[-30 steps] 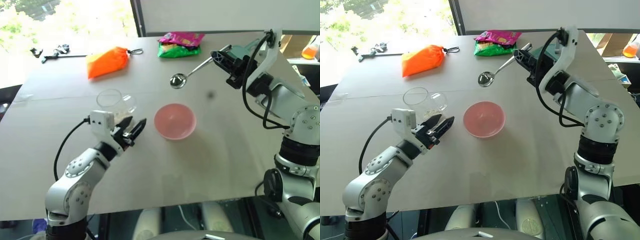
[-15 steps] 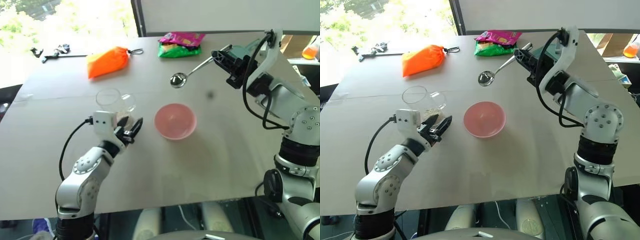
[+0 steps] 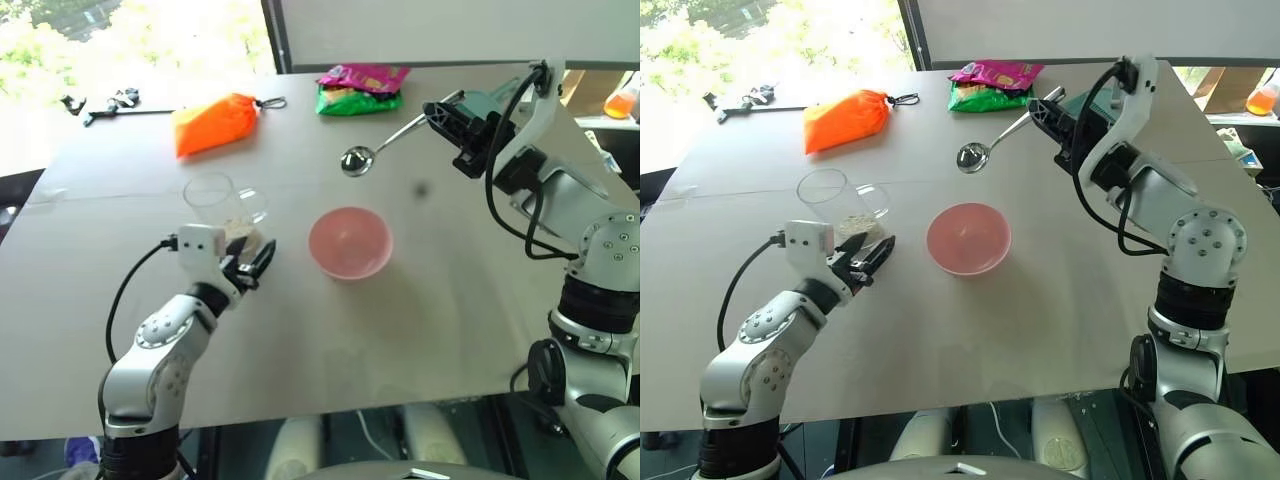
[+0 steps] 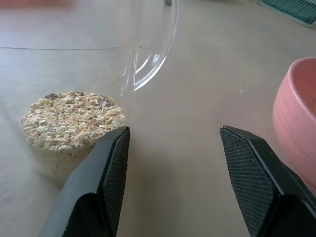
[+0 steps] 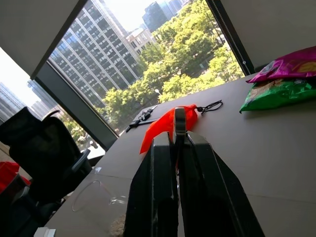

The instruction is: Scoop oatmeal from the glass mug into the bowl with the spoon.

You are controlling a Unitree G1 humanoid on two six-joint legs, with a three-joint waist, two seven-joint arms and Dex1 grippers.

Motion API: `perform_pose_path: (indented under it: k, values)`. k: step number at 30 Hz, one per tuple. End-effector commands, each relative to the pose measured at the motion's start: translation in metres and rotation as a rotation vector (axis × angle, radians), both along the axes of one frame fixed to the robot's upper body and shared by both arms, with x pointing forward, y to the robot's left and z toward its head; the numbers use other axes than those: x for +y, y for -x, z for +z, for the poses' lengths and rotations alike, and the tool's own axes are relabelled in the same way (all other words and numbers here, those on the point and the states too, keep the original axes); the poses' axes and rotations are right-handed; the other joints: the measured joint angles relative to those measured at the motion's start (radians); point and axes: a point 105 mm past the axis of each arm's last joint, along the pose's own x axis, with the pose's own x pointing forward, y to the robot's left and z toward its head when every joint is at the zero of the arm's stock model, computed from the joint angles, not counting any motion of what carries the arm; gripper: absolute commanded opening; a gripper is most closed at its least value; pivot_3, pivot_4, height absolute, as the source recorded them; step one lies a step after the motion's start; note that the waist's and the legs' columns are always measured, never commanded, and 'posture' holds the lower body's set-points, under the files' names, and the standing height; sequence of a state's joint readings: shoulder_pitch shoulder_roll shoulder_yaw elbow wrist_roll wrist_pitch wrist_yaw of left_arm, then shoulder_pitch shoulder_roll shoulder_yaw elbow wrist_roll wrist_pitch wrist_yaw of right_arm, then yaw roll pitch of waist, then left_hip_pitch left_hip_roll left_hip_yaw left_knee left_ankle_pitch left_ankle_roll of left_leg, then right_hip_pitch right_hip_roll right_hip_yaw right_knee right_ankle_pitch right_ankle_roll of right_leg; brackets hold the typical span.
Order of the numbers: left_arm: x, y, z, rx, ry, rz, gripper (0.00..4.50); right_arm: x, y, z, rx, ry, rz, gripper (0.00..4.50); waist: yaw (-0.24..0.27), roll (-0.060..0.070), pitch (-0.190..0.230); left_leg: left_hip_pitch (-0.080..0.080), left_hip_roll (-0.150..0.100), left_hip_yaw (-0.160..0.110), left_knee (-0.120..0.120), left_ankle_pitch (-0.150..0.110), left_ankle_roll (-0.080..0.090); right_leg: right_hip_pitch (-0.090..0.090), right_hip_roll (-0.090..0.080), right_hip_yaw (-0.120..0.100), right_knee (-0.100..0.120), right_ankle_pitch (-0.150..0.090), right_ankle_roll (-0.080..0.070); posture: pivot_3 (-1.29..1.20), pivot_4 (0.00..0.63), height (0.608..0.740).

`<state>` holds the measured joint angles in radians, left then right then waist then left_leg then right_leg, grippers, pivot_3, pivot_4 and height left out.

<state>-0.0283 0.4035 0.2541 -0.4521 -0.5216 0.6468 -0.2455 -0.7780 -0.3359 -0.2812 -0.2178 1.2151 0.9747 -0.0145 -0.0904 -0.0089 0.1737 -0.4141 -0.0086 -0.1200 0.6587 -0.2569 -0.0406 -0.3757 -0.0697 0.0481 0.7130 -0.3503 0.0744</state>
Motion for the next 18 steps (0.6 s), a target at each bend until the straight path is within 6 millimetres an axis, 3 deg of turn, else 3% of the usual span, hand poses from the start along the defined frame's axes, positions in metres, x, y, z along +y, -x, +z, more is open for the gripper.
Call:
perform_pose_path:
  k: [1, 12, 18]
  values:
    - [0.016, 0.004, 0.006, -0.024, -0.029, 0.035, 2.98, -0.001, 0.008, 0.013, -0.069, -0.01, 0.003, 0.0, 0.0, 0.0, 0.0, 0.0, 0.0, 0.0, 0.0, 0.0, 0.0, 0.0, 0.0, 0.0, 0.0, 0.0, 0.0, 0.0, 0.15, 0.74]
    - [0.052, 0.004, 0.01, -0.035, -0.051, 0.143, 2.98, 0.001, 0.007, 0.012, -0.065, -0.006, 0.012, 0.0, 0.0, 0.0, 0.0, 0.0, 0.0, 0.0, 0.0, 0.0, 0.0, 0.0, 0.0, 0.0, 0.0, 0.0, 0.0, 0.0, 0.15, 0.74]
    - [0.007, 0.021, 0.007, -0.018, 0.011, -0.102, 2.98, 0.0, 0.007, 0.012, -0.065, -0.002, 0.009, 0.0, 0.0, 0.0, 0.0, 0.0, 0.0, 0.0, 0.0, 0.0, 0.0, 0.0, 0.0, 0.0, -0.001, 0.0, 0.0, 0.0, 0.15, 0.74]
